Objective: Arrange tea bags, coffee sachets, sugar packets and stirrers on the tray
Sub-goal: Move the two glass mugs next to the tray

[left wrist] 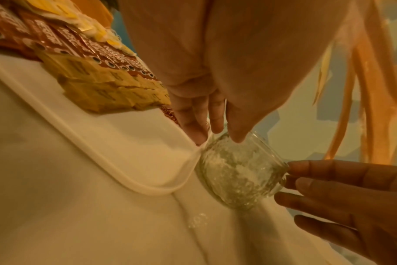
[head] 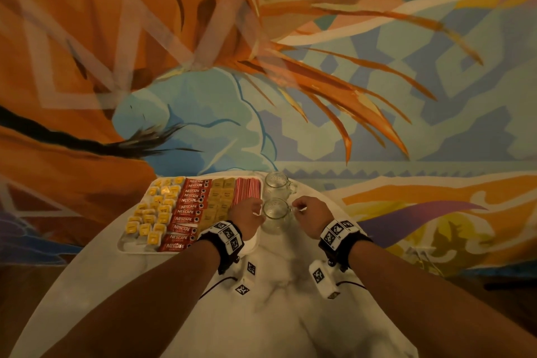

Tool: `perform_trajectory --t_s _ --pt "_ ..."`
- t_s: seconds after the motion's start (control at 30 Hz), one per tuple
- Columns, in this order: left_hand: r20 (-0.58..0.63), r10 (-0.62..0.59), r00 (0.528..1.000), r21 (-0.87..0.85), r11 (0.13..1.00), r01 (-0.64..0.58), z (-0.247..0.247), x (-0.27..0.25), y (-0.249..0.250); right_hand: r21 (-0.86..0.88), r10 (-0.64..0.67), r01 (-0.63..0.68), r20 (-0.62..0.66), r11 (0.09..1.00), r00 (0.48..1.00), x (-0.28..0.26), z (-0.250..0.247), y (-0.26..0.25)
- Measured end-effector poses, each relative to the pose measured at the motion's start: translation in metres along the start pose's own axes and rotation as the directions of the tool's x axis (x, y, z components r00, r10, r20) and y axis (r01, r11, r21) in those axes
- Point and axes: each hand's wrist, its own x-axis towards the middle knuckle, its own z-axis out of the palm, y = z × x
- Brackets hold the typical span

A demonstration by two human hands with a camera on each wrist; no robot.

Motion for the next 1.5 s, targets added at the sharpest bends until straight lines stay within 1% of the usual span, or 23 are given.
perform_trajectory --t_s 0.1,0.17,0.33,0.4,0.47,0.53,0.63,0.93,1.17,1.27,1.33,1.4,1.5 --pt "0.003 0.058 0.998 0.052 0.997 -0.058 -0.002 -0.002 0.013 0.008 0.007 -0.007 -0.001 1.000 1.000 0.003 0.001 -0.001" --pt "0.021 0.075 0.997 0.062 0.995 -0.077 -0.001 0.000 0.017 0.009 0.005 -0.005 0.002 1.000 1.000 0.003 0.002 -0.002" --pt "0.115 0.047 0.992 -0.022 0.999 -0.044 -0.003 0.001 0.020 0.055 0.015 -0.019 0.066 0.998 0.998 0.005 0.000 0.001" --pt "0.094 0.020 0.995 -0.045 0.999 -0.015 0.001 0.000 0.018 0.057 0.011 -0.016 0.092 0.998 0.996 0.007 0.000 0.003" --pt "0.018 0.021 1.000 -0.013 1.000 -0.021 0.007 0.000 0.016 0.059 0.010 -0.017 0.108 0.998 0.994 0.008 0.003 0.005" --pt "-0.033 0.003 0.999 -0.031 1.000 -0.004 0.011 0.001 0.016 0.065 0.012 -0.019 0.106 0.998 0.994 0.010 0.006 0.008" --pt "-0.075 -0.002 0.997 0.009 1.000 0.002 0.011 -0.001 0.024 0.087 0.012 -0.020 0.097 0.996 0.995 0.010 0.010 0.009" --pt "-0.071 -0.017 0.997 -0.006 1.000 0.017 0.007 0.000 0.029 0.107 -0.009 -0.001 0.097 0.994 0.995 0.007 0.011 0.014" --pt "-0.073 0.009 0.997 -0.002 1.000 -0.009 0.006 -0.002 0.029 0.085 -0.025 0.018 0.079 0.996 0.997 0.011 0.000 0.005" --pt "-0.080 0.020 0.997 -0.017 1.000 -0.022 0.007 -0.002 0.025 0.063 -0.068 0.065 0.048 0.996 0.997 0.023 -0.011 -0.005" --pt "-0.079 0.015 0.997 -0.042 0.999 -0.019 0.007 -0.003 0.021 0.030 -0.109 0.108 0.070 0.994 0.992 0.033 -0.016 -0.013" --pt "-0.076 0.020 0.997 -0.066 0.998 -0.025 0.007 -0.003 0.016 0.004 -0.123 0.123 0.102 0.992 0.987 0.045 -0.016 -0.019" --pt "-0.059 0.036 0.998 -0.094 0.995 -0.041 0.004 -0.007 0.010 -0.028 -0.050 0.054 0.113 0.998 0.992 0.063 -0.015 -0.024"
